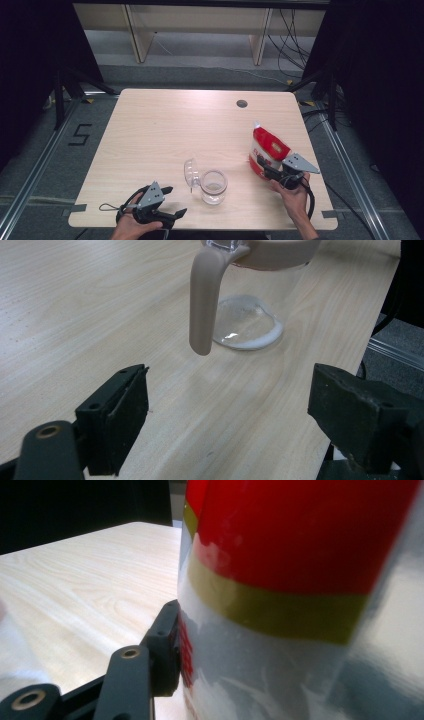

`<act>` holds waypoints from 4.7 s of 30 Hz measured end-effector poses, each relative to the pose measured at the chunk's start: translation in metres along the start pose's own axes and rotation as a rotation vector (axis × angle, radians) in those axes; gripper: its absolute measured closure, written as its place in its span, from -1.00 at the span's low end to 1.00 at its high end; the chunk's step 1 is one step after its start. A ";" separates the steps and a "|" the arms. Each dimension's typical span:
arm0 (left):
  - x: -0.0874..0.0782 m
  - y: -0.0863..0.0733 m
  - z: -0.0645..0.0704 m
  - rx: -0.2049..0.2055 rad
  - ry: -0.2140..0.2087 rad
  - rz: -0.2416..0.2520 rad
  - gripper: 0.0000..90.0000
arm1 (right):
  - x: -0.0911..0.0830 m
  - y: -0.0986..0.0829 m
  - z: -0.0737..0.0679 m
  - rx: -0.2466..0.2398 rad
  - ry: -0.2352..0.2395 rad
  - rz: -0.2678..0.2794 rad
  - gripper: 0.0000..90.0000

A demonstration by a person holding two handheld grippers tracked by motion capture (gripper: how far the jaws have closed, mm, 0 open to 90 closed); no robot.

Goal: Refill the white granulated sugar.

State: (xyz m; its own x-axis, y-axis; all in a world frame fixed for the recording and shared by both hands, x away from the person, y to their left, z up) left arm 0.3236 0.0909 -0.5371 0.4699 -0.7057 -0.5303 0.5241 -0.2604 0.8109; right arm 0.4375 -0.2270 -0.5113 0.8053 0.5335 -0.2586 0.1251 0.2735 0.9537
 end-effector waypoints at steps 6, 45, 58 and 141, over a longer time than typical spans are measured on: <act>0.000 0.002 -0.001 0.024 -0.006 0.005 -0.64 | -0.010 -0.001 -0.007 -0.002 0.008 -0.015 0.07; 0.003 0.000 0.001 0.041 -0.004 -0.010 -0.64 | -0.012 -0.010 -0.006 0.035 -0.011 0.075 -0.56; 0.004 0.000 0.002 0.022 -0.007 -0.011 -0.64 | -0.010 -0.004 -0.010 -0.024 -0.028 0.129 -0.28; 0.001 0.001 0.002 0.005 -0.013 -0.004 -0.64 | -0.029 0.017 -0.023 -0.228 0.092 0.123 0.12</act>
State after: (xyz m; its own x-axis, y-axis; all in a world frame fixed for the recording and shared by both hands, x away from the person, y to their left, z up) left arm 0.3231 0.0885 -0.5362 0.4588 -0.7130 -0.5301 0.5221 -0.2665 0.8102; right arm 0.4034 -0.2194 -0.4909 0.7492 0.6412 -0.1660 -0.1123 0.3699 0.9223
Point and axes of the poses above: each handheld gripper's, and its own axes: x roughly forward along the jaws, y roughly out of its top, z roughly to its right, the point moved 8 cm from there along x, roughly forward along the jaws, and after that the axes turned 11 degrees about -x, right-handed, at the moved point
